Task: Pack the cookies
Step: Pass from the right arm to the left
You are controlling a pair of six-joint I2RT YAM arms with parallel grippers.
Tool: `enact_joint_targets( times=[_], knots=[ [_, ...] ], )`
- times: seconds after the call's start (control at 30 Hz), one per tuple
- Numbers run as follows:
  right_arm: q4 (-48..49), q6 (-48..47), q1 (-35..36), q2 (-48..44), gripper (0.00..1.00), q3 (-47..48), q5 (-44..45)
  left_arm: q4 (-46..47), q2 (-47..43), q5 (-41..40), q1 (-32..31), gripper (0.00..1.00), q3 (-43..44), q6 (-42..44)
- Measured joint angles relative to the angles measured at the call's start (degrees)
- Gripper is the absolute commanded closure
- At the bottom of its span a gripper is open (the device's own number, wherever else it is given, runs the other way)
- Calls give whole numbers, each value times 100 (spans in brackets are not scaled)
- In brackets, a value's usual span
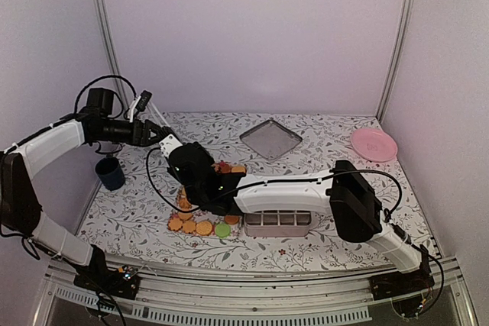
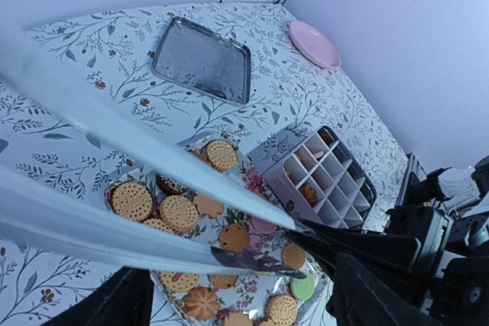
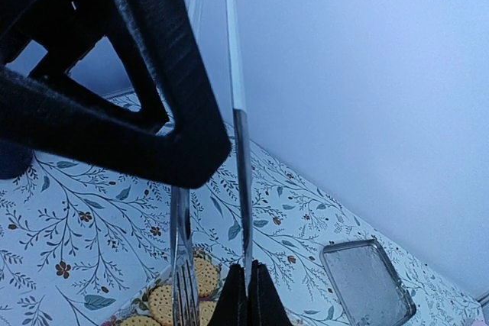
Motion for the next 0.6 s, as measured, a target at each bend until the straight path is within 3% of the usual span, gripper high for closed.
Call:
enact_joint_targets(
  times=[0.6],
  knots=[
    [-92,269,2,0,100,0,-160,136,0,-284,-7,42,-127,258]
  ],
)
